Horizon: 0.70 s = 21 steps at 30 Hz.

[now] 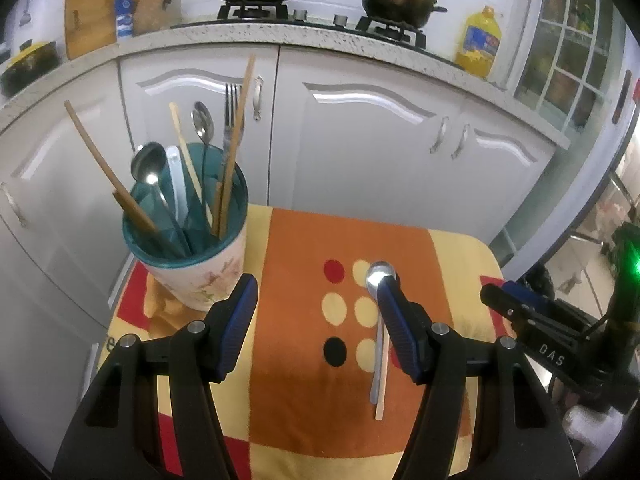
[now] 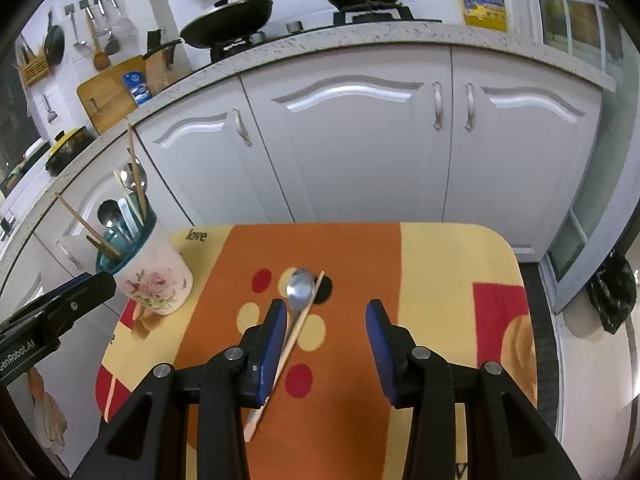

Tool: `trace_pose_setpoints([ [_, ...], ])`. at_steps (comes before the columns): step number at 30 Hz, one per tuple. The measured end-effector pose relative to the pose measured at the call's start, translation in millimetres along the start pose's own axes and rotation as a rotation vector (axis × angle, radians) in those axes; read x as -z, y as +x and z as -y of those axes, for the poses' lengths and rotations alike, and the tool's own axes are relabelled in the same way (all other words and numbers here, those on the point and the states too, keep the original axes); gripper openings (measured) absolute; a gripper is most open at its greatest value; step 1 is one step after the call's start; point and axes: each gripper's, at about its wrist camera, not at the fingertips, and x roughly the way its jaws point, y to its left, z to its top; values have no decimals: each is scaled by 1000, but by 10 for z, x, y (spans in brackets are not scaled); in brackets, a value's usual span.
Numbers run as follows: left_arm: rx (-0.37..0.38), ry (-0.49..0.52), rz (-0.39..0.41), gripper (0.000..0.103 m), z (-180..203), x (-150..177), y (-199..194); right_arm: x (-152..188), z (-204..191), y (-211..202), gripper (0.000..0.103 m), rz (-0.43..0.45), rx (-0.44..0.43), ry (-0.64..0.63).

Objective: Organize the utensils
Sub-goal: 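Lower the left tool onto the steel spoon and close it around the spoon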

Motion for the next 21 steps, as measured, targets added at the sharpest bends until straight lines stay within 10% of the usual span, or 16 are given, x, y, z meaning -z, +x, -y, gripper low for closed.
trace_pose_setpoints([
  [21,17,24,-96,62,98,103,431,119,107,309,39,-74,-18,17],
])
